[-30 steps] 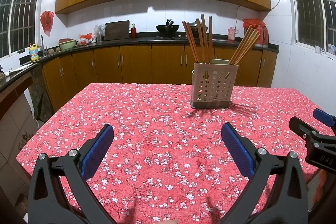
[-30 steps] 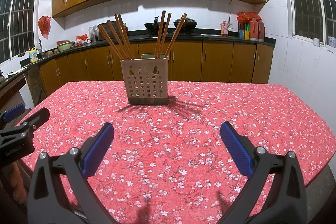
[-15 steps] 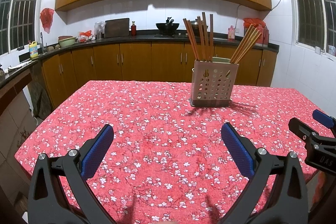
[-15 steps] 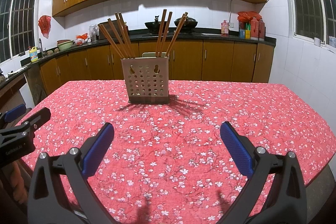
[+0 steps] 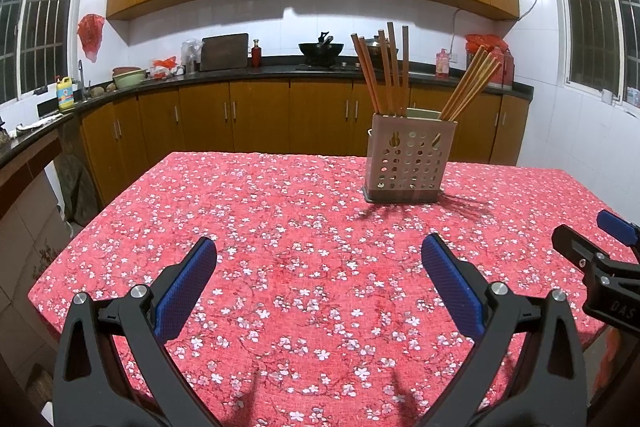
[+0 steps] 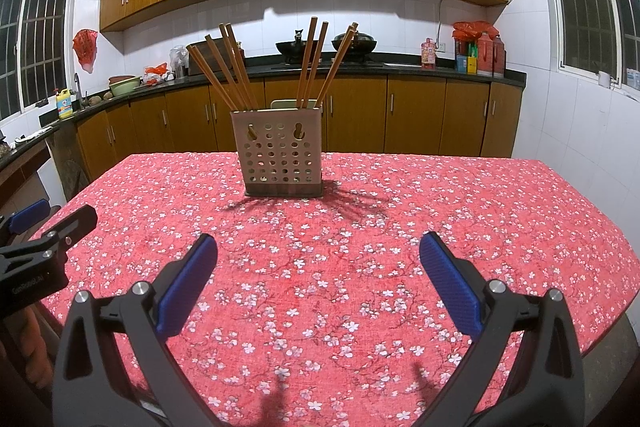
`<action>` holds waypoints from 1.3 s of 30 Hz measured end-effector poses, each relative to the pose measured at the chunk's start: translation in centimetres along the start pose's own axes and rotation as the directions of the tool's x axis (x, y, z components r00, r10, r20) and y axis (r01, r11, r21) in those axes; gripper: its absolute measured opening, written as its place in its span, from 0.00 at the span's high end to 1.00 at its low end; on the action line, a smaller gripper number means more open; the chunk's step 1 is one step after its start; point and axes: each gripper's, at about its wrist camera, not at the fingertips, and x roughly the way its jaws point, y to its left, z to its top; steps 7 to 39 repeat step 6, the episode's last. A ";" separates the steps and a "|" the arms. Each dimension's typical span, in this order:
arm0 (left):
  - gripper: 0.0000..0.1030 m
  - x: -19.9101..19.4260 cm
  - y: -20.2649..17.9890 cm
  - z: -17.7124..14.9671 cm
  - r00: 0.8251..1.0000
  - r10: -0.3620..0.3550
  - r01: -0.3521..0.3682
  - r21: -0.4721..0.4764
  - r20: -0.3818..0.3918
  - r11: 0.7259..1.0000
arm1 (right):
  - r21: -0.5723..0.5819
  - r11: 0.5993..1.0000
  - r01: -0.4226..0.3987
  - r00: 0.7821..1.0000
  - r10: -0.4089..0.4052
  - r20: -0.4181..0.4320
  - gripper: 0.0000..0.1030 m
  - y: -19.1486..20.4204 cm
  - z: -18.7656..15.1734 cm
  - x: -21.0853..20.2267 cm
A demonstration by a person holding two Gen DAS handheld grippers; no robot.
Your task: Organize utensils
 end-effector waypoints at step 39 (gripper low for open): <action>0.02 0.1 0.2 0.1 1.000 -0.005 0.005 -0.007 -0.006 1.000 | 0.000 1.000 0.000 1.000 0.000 0.000 0.04 0.0 0.0 0.0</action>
